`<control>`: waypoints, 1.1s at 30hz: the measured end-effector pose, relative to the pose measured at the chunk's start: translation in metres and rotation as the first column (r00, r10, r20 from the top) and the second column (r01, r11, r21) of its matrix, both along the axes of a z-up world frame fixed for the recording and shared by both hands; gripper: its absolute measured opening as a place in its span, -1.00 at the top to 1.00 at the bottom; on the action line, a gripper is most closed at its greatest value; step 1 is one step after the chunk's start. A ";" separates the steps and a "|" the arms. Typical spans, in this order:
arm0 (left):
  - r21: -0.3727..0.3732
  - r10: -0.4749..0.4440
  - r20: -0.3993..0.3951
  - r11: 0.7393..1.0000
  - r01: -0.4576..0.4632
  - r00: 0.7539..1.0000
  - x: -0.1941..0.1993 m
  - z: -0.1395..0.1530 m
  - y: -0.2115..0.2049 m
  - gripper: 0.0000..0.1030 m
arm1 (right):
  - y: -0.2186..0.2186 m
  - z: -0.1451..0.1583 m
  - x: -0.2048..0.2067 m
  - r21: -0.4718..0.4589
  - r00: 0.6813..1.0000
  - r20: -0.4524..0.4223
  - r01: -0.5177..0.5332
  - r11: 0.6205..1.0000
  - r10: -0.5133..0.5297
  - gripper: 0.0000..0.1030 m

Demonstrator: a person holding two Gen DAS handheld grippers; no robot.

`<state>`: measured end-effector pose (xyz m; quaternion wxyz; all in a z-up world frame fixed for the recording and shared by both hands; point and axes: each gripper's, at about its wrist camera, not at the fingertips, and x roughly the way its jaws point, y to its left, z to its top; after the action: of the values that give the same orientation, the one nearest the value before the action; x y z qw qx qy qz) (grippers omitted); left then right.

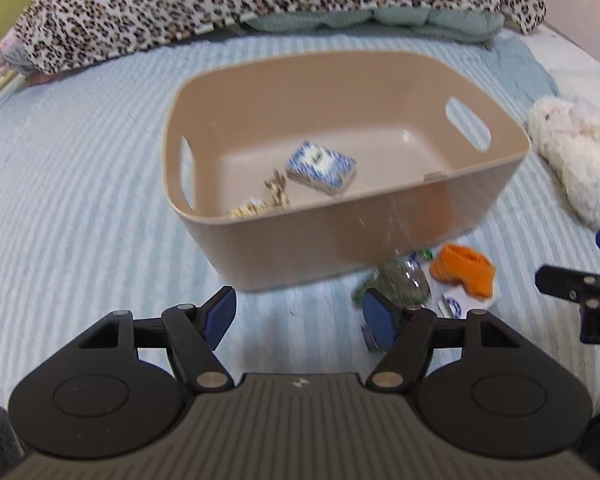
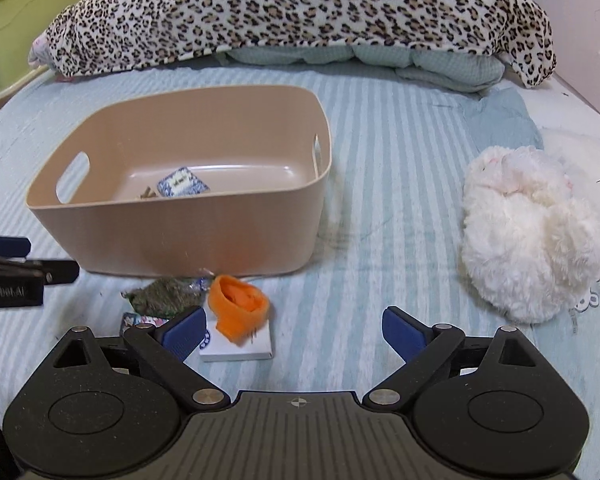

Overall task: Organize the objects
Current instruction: 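Grasp the cartoon-printed box with the left tool while the right tool grasps the orange silicone piece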

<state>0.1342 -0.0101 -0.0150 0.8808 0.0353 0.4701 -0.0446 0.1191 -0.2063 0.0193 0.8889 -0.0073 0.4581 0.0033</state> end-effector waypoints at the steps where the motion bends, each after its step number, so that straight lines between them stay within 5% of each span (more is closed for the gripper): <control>1: -0.009 -0.004 -0.010 1.000 0.004 1.000 0.000 -0.004 -0.002 -0.38 | 0.000 -0.002 0.000 -0.002 1.000 -0.004 -0.001 1.000 0.001 -0.87; 33: -0.150 -0.045 -0.177 0.988 0.018 0.983 0.023 -0.064 -0.046 -0.45 | -0.013 -0.049 0.030 -0.014 0.998 -0.061 -0.010 1.000 0.009 -0.84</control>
<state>0.1574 -0.0564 -0.0792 0.8342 -0.0269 0.5424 -0.0963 0.1493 -0.2193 -0.0302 0.8744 -0.0156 0.4849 0.0047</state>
